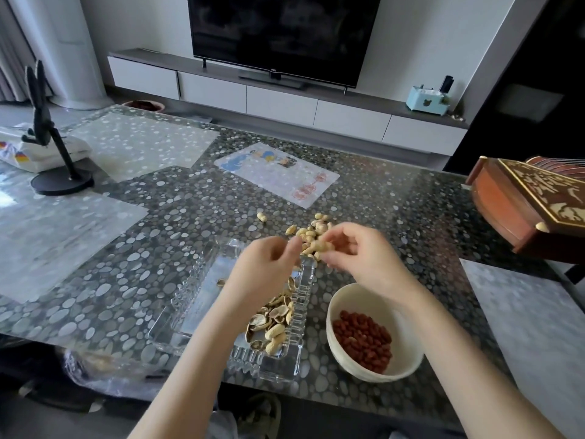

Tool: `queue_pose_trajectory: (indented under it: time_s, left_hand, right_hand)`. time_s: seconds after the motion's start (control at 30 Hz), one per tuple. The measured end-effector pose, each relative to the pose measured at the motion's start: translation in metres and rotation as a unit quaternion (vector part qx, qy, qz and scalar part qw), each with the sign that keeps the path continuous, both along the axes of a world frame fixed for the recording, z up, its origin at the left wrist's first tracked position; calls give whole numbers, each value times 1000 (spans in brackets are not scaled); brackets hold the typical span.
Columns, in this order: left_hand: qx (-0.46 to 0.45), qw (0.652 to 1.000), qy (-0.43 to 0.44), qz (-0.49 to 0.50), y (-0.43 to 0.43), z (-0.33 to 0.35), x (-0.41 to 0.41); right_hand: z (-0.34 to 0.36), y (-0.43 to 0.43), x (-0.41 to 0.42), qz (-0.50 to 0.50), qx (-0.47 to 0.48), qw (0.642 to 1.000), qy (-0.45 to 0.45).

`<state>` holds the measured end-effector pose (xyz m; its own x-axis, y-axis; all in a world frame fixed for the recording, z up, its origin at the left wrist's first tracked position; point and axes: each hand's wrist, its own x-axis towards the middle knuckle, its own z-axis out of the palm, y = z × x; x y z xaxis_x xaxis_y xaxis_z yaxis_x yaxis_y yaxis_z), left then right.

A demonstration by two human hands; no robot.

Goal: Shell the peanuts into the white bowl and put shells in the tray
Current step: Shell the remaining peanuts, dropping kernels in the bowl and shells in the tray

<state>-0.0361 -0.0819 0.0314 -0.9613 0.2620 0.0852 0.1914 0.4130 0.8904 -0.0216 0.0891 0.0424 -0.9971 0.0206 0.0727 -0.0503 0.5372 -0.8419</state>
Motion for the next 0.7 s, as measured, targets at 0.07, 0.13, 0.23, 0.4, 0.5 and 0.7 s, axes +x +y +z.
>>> queue_pose_trajectory:
  time_s: [0.07,0.13,0.23,0.4,0.5,0.7]
  left_hand:
    - [58,997,-31,-50,10,2,11]
    - [79,991,-53,-94,15,0,17]
    - [140,968,-124,-170,22,-1,25]
    - [257,914,-230,-214,33,3,39]
    - [304,891,-264,-212,41,3,43]
    - [321,884,-278,-194,56,4,50]
  right_hand:
    - [7,2,29,-3,-34,999,17]
    - [10,4,51,-3,-86,996,24]
    - [10,11,71,-20,-105,993,58]
    - [5,19,89,-39,-218,972,75]
    - [0,25,98,-49,-271,959,71]
    - [2,27,103,-50,-245,963,102]
